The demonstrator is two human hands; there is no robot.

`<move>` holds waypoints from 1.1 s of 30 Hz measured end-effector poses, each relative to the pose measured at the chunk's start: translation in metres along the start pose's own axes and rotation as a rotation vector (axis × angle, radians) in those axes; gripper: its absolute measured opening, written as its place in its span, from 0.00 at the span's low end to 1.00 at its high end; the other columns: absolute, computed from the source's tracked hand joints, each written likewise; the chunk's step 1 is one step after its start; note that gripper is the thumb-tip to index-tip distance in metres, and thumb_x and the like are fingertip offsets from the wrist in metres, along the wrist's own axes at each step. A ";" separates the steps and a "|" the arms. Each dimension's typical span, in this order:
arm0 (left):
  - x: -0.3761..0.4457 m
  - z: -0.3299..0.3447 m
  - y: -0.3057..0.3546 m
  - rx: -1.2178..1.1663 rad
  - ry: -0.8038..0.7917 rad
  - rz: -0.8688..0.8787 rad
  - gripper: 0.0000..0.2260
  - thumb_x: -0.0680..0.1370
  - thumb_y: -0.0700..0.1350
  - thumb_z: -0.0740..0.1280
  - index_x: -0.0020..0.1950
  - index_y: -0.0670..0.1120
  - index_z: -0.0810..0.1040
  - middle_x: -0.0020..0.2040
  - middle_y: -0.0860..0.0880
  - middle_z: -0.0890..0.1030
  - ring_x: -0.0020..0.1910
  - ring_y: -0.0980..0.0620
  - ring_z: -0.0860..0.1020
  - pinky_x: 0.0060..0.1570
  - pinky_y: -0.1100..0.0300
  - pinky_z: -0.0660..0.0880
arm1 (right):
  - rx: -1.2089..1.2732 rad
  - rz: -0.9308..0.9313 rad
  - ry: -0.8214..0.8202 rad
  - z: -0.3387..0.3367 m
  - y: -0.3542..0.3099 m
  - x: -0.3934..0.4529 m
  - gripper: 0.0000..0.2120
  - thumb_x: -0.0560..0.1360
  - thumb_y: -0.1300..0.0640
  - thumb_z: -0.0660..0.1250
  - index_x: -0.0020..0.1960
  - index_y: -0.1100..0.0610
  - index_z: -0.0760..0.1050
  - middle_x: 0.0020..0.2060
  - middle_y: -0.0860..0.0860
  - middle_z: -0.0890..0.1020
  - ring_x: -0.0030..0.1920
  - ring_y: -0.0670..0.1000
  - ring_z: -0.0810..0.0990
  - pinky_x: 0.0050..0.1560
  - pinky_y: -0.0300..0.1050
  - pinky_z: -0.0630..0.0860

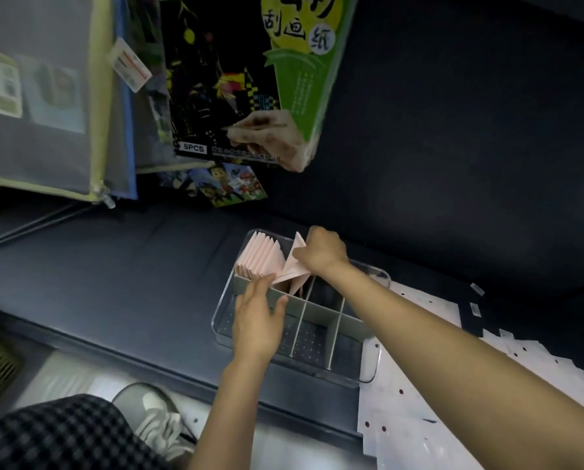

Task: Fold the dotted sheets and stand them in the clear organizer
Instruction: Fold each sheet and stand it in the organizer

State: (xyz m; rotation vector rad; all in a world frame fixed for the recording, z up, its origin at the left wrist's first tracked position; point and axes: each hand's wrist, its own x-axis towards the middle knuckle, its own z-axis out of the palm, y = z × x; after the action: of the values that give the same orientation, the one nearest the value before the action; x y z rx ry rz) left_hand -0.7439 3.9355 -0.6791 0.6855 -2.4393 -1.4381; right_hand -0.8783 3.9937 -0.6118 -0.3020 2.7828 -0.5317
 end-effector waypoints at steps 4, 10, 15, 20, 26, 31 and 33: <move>0.004 0.003 -0.004 0.070 -0.088 0.031 0.20 0.80 0.48 0.63 0.71 0.54 0.66 0.69 0.55 0.70 0.64 0.52 0.64 0.59 0.60 0.63 | 0.072 0.020 -0.050 -0.009 -0.003 0.005 0.13 0.73 0.53 0.64 0.53 0.61 0.74 0.50 0.59 0.80 0.47 0.59 0.81 0.45 0.50 0.79; 0.008 0.015 0.000 0.298 -0.238 0.100 0.21 0.80 0.53 0.59 0.74 0.56 0.62 0.71 0.56 0.69 0.65 0.51 0.63 0.62 0.54 0.60 | 0.167 0.054 -0.050 -0.020 0.003 0.005 0.13 0.76 0.55 0.62 0.55 0.63 0.73 0.52 0.60 0.79 0.49 0.60 0.80 0.49 0.56 0.80; 0.006 0.013 0.002 0.091 0.060 0.058 0.16 0.79 0.46 0.63 0.67 0.50 0.73 0.62 0.52 0.78 0.60 0.50 0.69 0.58 0.55 0.67 | 0.073 0.071 -0.045 0.008 -0.003 0.000 0.16 0.77 0.54 0.61 0.59 0.63 0.73 0.55 0.60 0.79 0.53 0.60 0.79 0.45 0.44 0.73; -0.001 0.011 0.001 0.020 0.233 0.070 0.11 0.78 0.42 0.64 0.60 0.49 0.76 0.55 0.50 0.78 0.52 0.48 0.74 0.48 0.55 0.71 | 0.436 0.215 -0.183 0.036 -0.011 0.004 0.20 0.77 0.47 0.61 0.58 0.63 0.74 0.53 0.60 0.81 0.49 0.59 0.82 0.49 0.54 0.81; -0.001 0.011 -0.001 0.128 0.190 0.054 0.13 0.78 0.44 0.65 0.63 0.49 0.76 0.57 0.48 0.73 0.57 0.48 0.69 0.52 0.52 0.70 | 0.584 0.250 -0.250 0.042 0.001 0.006 0.21 0.79 0.47 0.59 0.59 0.65 0.73 0.53 0.62 0.80 0.49 0.59 0.82 0.50 0.54 0.81; 0.007 0.001 0.000 0.180 0.098 -0.030 0.18 0.80 0.46 0.63 0.69 0.49 0.71 0.73 0.42 0.63 0.66 0.43 0.63 0.63 0.48 0.65 | 0.552 -0.029 -0.081 0.020 0.025 -0.023 0.11 0.78 0.52 0.62 0.38 0.52 0.74 0.45 0.56 0.82 0.50 0.57 0.81 0.56 0.56 0.77; 0.003 0.003 0.008 0.146 0.131 -0.008 0.16 0.80 0.45 0.63 0.67 0.48 0.73 0.73 0.42 0.64 0.68 0.45 0.60 0.64 0.48 0.65 | 0.578 -0.133 -0.018 0.003 0.057 -0.047 0.06 0.77 0.54 0.64 0.41 0.48 0.74 0.43 0.49 0.81 0.49 0.52 0.81 0.55 0.48 0.78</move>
State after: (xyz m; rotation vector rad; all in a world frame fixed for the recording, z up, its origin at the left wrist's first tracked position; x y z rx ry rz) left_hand -0.7500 3.9397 -0.6732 0.7938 -2.4586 -1.1868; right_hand -0.8419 4.0567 -0.6253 -0.3525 2.4591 -1.3110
